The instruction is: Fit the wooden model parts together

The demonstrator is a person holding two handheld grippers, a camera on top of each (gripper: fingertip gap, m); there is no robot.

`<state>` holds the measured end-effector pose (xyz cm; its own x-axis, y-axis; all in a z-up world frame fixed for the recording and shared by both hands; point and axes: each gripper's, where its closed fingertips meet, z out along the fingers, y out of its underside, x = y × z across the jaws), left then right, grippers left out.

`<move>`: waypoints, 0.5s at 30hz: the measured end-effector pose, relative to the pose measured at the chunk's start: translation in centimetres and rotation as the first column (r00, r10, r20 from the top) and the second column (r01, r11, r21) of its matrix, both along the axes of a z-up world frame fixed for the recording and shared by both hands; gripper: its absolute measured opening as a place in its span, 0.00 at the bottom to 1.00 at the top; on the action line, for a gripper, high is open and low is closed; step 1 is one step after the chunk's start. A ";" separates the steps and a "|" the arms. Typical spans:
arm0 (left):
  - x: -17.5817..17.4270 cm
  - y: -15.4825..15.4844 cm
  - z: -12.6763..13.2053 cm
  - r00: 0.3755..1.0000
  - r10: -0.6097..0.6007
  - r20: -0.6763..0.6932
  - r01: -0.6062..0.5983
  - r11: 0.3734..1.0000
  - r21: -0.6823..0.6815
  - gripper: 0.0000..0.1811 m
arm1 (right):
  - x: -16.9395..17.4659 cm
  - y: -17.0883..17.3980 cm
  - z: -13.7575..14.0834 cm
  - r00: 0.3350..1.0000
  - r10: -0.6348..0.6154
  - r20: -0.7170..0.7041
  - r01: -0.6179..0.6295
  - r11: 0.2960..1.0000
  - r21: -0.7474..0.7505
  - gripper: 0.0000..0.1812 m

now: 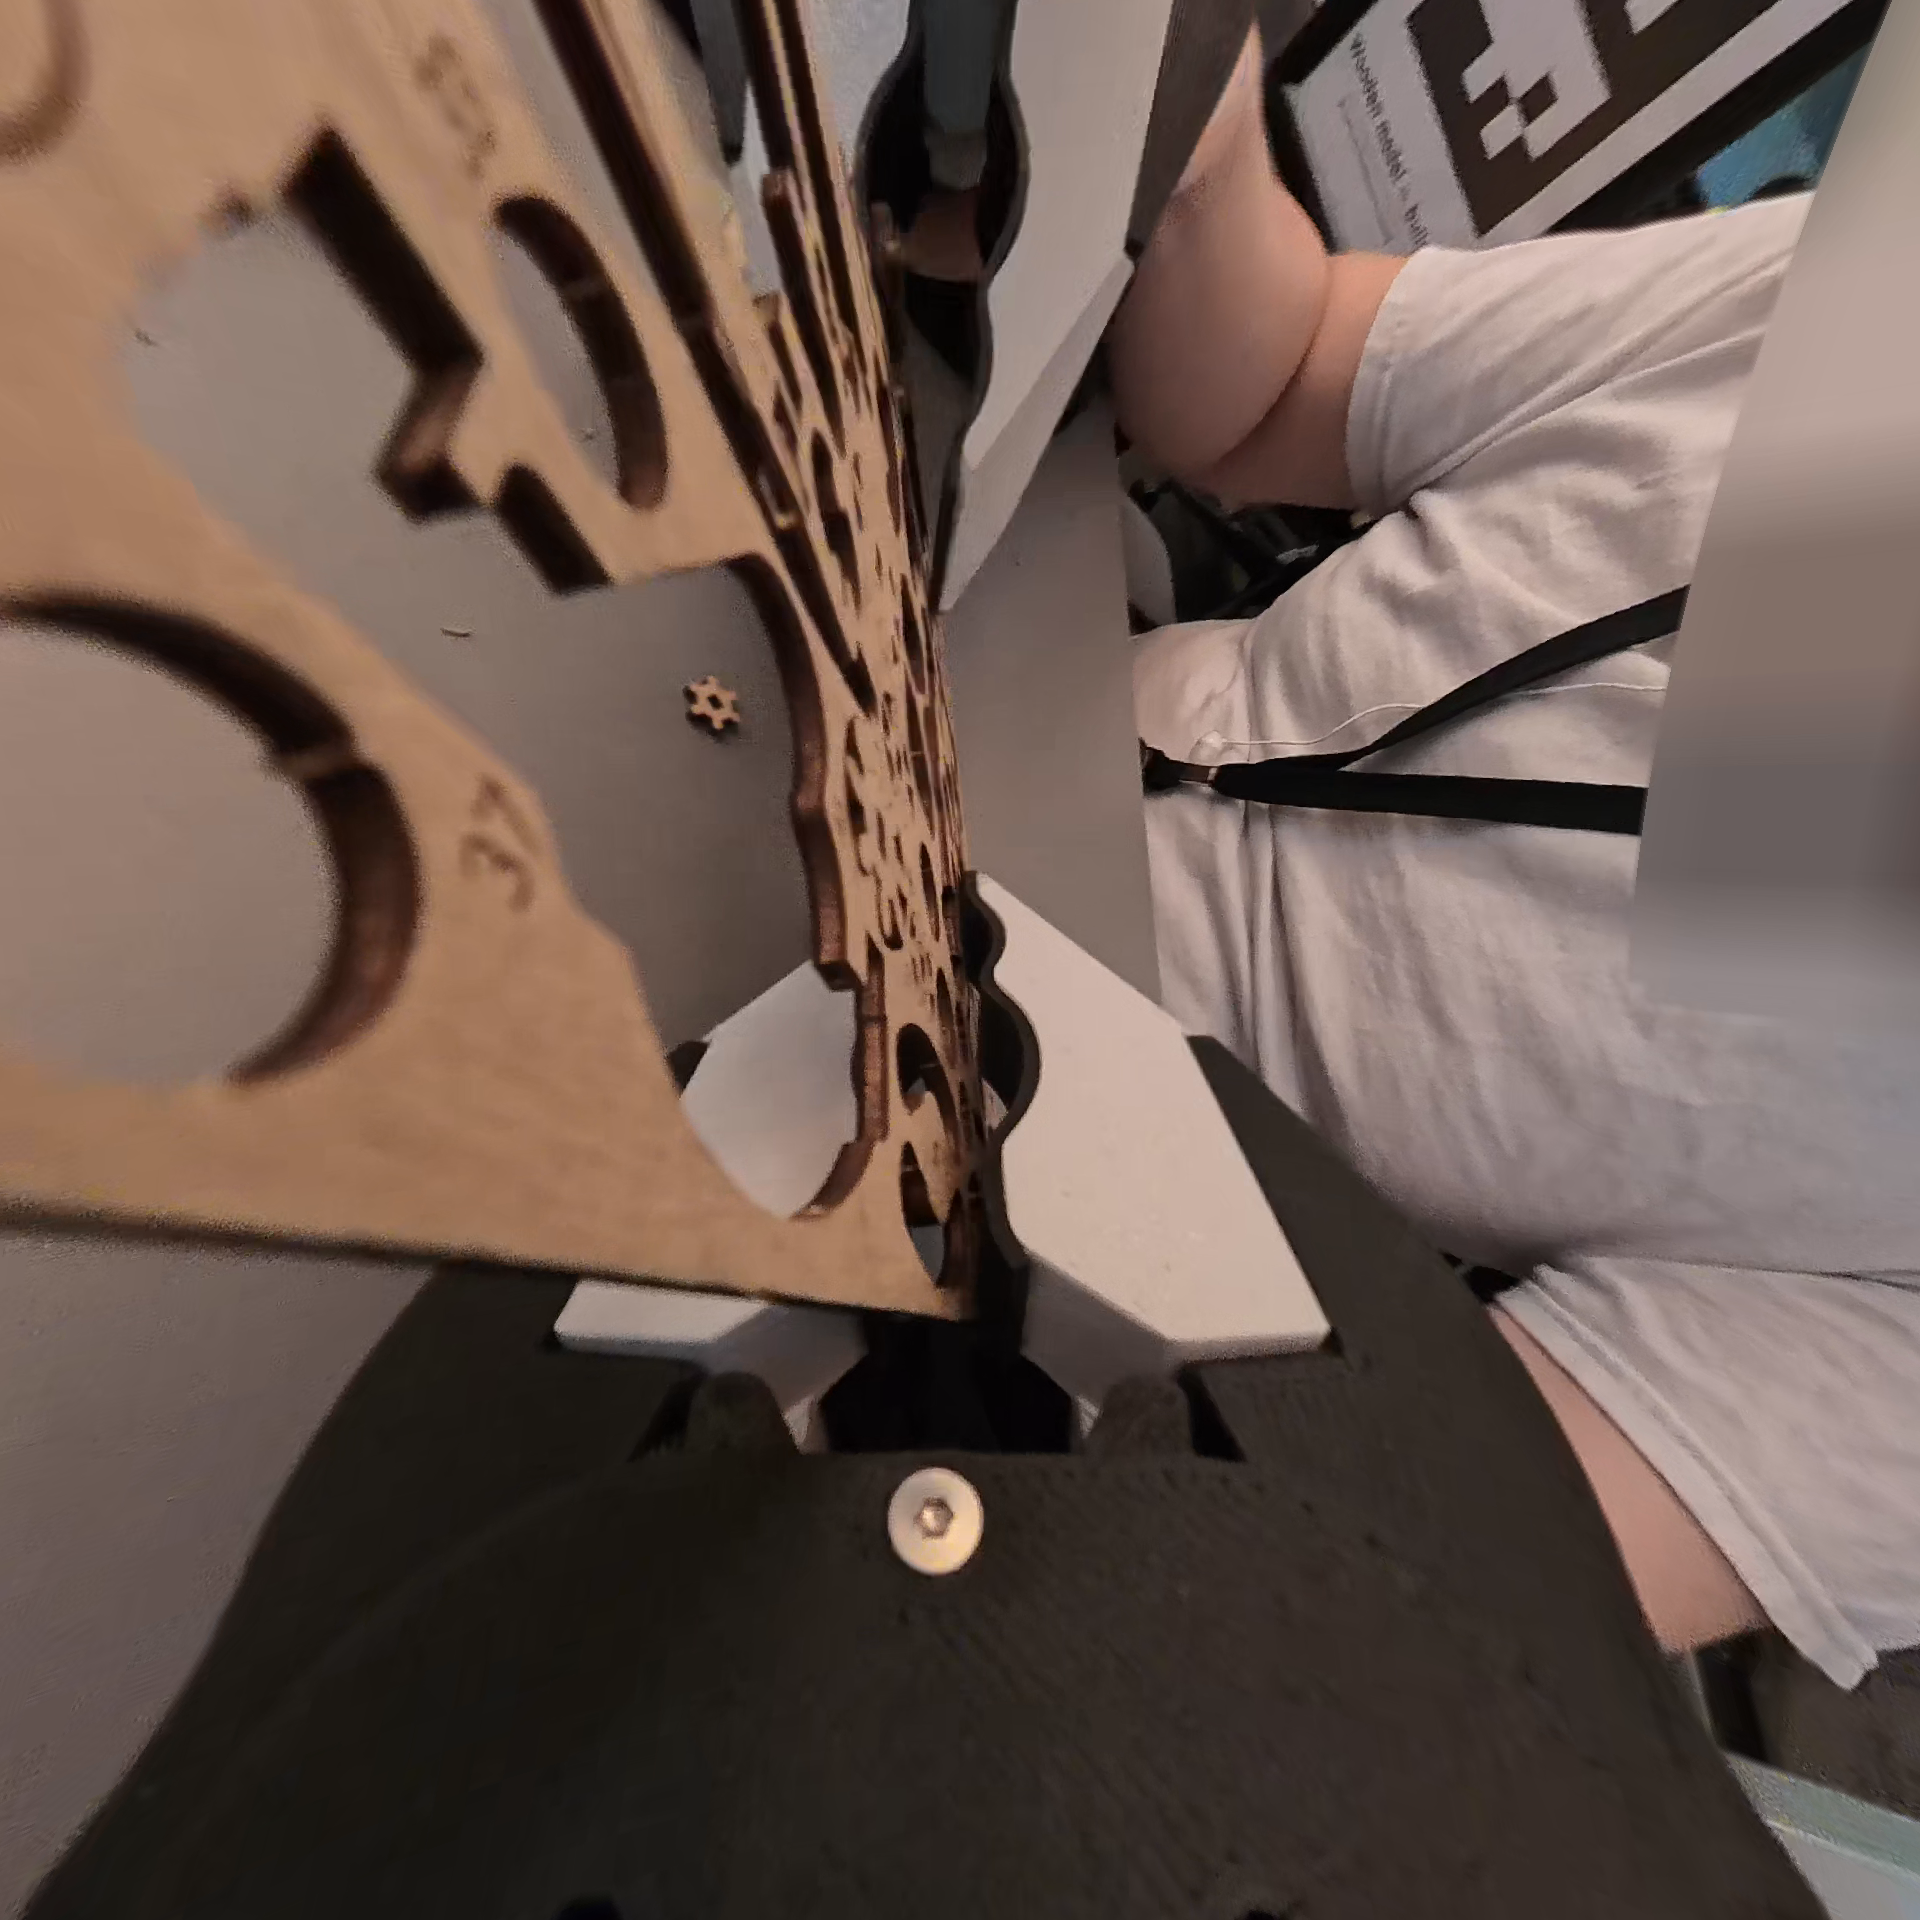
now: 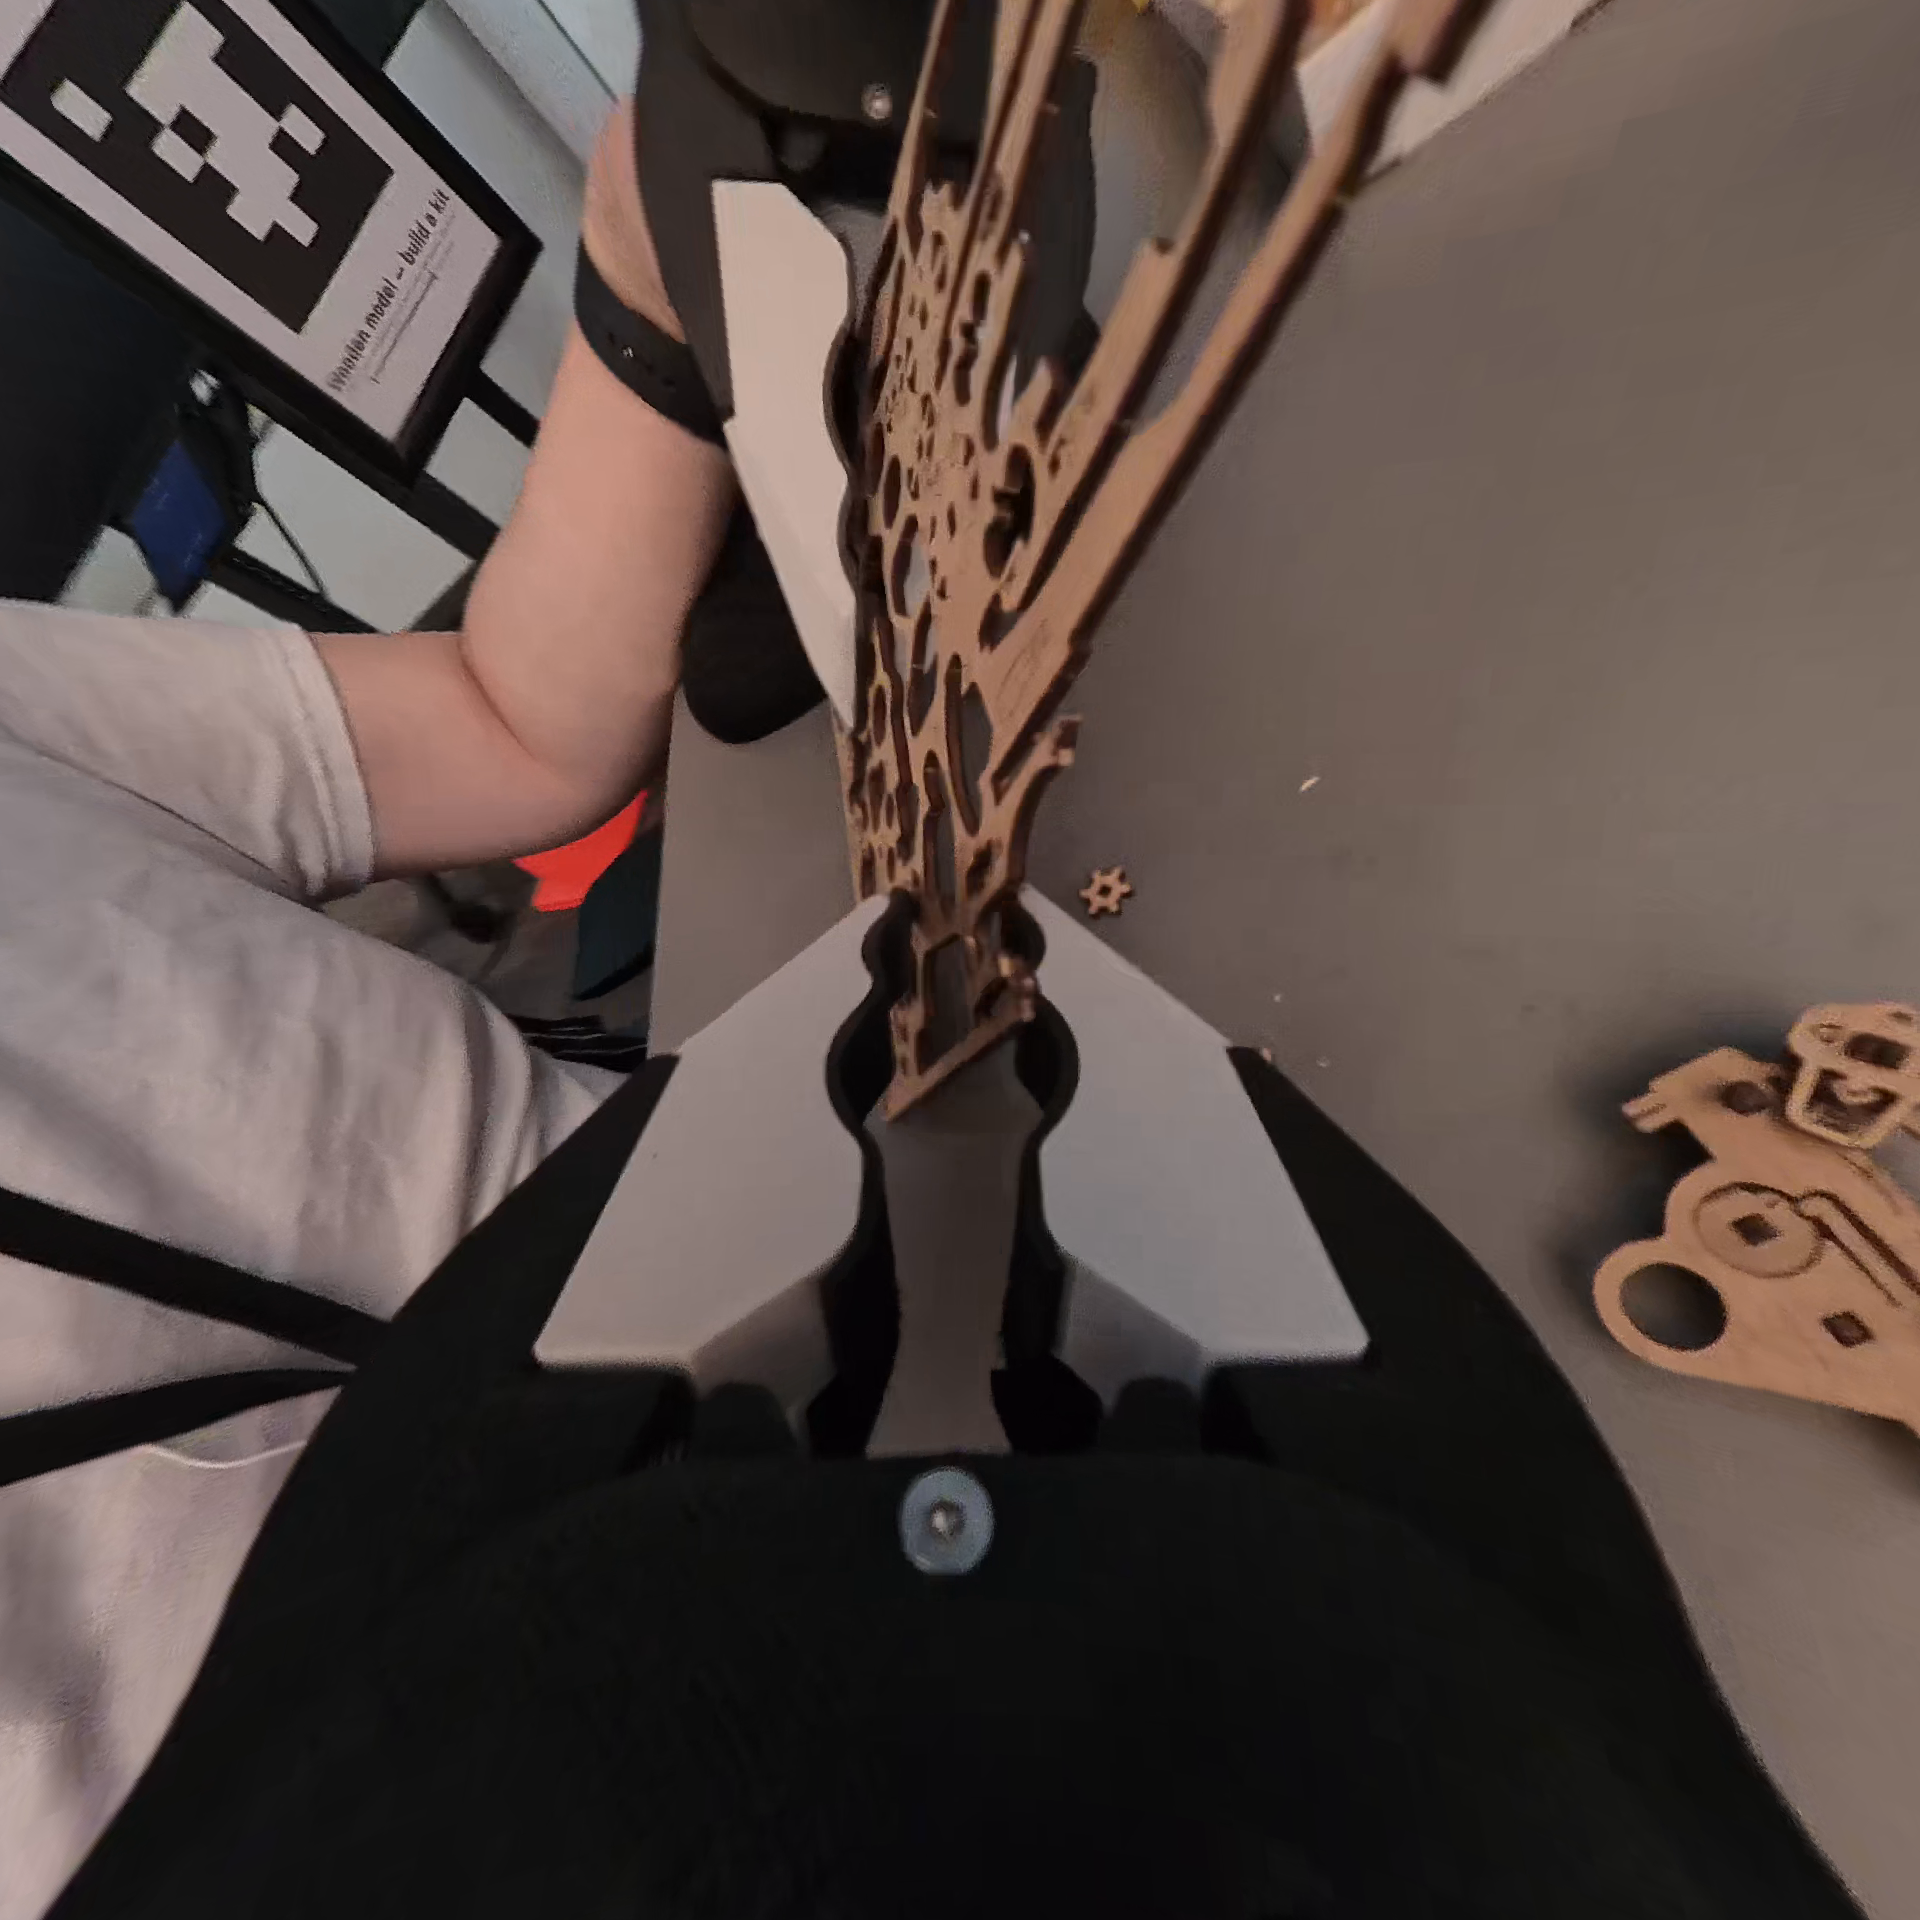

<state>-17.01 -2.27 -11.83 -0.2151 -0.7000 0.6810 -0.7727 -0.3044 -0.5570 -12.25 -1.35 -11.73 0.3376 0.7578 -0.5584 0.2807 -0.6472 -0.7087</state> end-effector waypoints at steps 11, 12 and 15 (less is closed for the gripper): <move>0.5 0.0 1.4 0.996 -0.007 0.092 0.006 1.000 0.013 0.01 | 4.9 0.7 4.2 0.885 -0.411 -0.220 0.440 0.892 0.104 0.17; 0.6 0.0 1.6 0.995 -0.006 0.103 0.004 1.000 0.017 0.01 | 4.8 0.7 3.6 0.882 -0.422 -0.208 0.448 0.889 0.094 0.20; 1.0 -0.2 1.5 0.995 -0.002 0.096 0.001 1.000 0.007 0.00 | 2.8 0.0 3.6 0.877 -0.375 -0.299 0.393 0.920 -0.001 0.20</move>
<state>-16.03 -2.44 -10.30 -0.2799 -0.7046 0.6520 -0.7161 -0.2992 -0.6307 -9.46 -1.39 -8.09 0.4399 0.6353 -0.6348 -0.2033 -0.6180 -0.7594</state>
